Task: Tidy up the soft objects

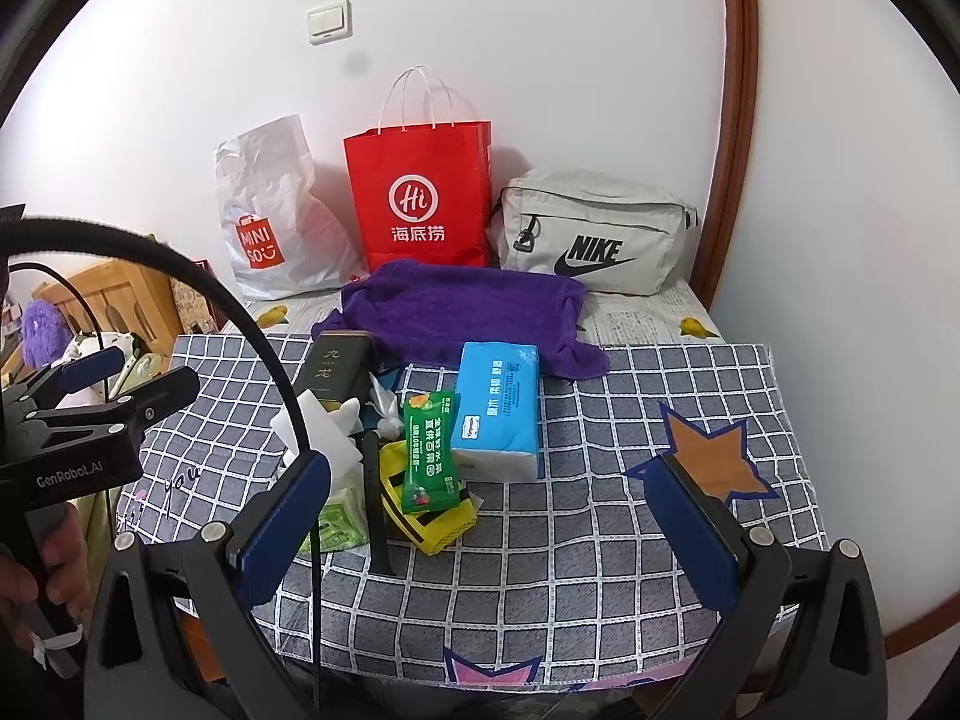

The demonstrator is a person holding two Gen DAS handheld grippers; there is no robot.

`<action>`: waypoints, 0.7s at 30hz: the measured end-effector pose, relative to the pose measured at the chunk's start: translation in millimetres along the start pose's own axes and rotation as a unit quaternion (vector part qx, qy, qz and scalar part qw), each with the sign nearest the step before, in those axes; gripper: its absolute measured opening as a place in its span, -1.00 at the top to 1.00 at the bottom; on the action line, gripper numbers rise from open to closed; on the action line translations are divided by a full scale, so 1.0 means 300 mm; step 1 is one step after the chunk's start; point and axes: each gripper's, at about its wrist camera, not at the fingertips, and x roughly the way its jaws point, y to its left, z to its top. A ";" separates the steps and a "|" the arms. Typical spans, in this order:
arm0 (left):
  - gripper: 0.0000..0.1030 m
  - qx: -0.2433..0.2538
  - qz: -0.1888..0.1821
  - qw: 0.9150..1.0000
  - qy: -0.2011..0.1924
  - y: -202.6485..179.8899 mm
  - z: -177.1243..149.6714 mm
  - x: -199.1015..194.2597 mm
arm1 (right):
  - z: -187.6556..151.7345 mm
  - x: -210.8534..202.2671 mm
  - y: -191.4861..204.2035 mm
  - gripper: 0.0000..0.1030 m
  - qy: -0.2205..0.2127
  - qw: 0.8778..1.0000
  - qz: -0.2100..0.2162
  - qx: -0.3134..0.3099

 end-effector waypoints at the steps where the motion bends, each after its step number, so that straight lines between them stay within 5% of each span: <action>1: -1.00 0.000 0.000 1.000 0.000 0.000 0.000 0.000 | -0.001 0.000 0.001 -1.00 0.000 1.000 0.000 0.000; 21: -1.00 0.001 0.001 1.000 0.002 0.012 -0.004 -0.007 | -0.003 -0.001 0.003 -1.00 -0.004 1.000 0.003 0.001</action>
